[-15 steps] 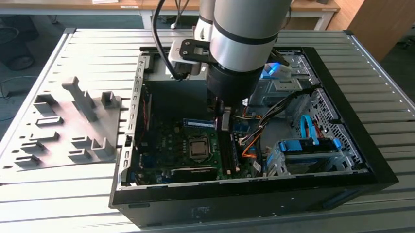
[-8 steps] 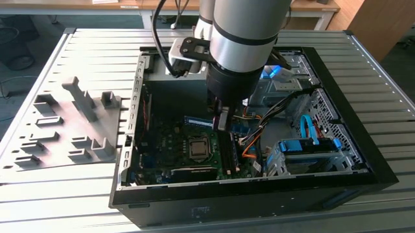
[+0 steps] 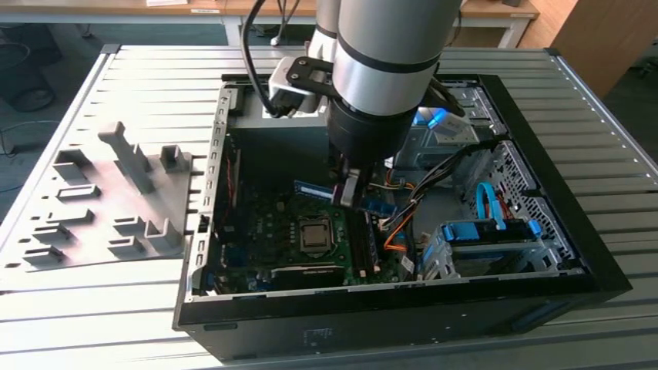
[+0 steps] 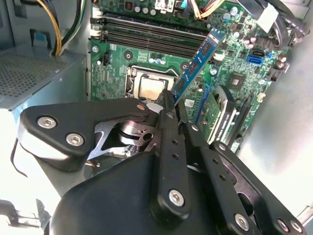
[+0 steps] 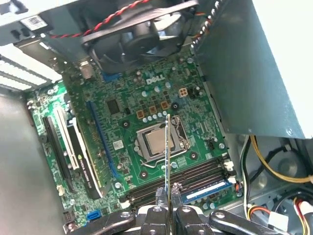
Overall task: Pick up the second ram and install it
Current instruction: 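Insert the second ram into the second slot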
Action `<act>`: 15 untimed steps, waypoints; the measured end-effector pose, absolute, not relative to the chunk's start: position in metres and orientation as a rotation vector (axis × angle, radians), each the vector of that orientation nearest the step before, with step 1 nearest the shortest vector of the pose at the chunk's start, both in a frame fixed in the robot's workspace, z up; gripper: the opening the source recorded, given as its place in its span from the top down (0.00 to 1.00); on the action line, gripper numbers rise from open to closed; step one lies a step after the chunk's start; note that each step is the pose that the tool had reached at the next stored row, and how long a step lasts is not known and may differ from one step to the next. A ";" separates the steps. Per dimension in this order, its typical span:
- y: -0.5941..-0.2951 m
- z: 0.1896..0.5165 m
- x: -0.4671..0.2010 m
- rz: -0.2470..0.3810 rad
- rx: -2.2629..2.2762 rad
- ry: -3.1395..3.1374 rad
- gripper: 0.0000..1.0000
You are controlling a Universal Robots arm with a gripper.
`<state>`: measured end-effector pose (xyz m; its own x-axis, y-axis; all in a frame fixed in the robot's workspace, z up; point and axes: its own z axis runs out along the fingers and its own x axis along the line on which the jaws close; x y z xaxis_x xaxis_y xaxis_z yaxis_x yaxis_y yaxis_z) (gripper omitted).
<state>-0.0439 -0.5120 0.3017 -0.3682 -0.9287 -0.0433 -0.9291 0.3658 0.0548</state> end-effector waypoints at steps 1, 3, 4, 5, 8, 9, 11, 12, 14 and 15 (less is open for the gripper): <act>-0.512 0.302 -0.044 0.109 -1.747 2.602 0.86; -0.512 0.302 -0.044 0.109 -1.715 2.622 0.86; -0.512 0.301 -0.044 0.109 -1.700 2.632 0.86; -0.512 0.301 -0.044 0.109 -1.684 2.642 0.86; -0.512 0.301 -0.044 0.109 -1.640 2.668 0.86; -0.512 0.301 -0.044 0.109 -1.626 2.676 0.86; -0.512 0.301 -0.044 0.108 -1.596 2.693 0.86; -0.512 0.301 -0.044 0.108 -1.582 2.701 0.86; -0.512 0.301 -0.044 0.108 -1.555 2.716 0.86; -0.512 0.301 -0.044 0.108 -1.541 2.723 0.86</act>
<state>-0.0439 -0.5120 0.3007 -0.5154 -0.8558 -0.0432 -0.8566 0.5131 0.0548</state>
